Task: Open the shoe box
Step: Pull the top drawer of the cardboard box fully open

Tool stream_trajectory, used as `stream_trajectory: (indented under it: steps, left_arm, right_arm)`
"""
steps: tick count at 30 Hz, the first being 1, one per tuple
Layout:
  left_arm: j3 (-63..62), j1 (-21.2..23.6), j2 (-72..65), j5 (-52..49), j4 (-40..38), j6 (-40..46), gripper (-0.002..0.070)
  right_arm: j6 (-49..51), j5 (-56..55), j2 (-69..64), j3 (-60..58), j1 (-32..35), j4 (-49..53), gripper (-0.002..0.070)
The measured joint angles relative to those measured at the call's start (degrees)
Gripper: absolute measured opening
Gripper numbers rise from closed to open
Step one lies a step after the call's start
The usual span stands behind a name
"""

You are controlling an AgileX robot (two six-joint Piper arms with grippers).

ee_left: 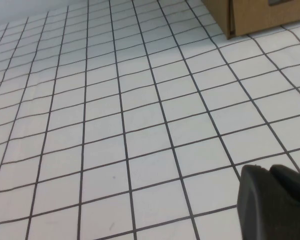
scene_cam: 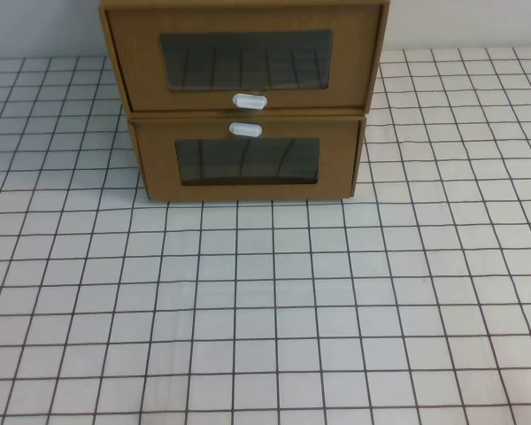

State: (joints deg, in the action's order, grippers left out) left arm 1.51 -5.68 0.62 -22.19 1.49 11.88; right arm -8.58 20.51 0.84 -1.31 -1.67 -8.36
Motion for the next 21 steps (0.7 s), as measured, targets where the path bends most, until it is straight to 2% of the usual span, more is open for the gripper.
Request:
stream_trajectory:
  steps: [16, 21]
  left_arm:
    - [0.0, 0.0, 0.0, 0.08, -0.34, 0.0, -0.0002]
    - [0.0, 0.0, 0.0, 2.36, -5.53, -1.78, -0.0002]
  right_arm:
    - [0.0, 0.0, 0.0, 0.0, 0.0, 0.0, -0.0014]
    - [0.0, 0.0, 0.0, 0.0, 0.0, 0.0, -0.0013]
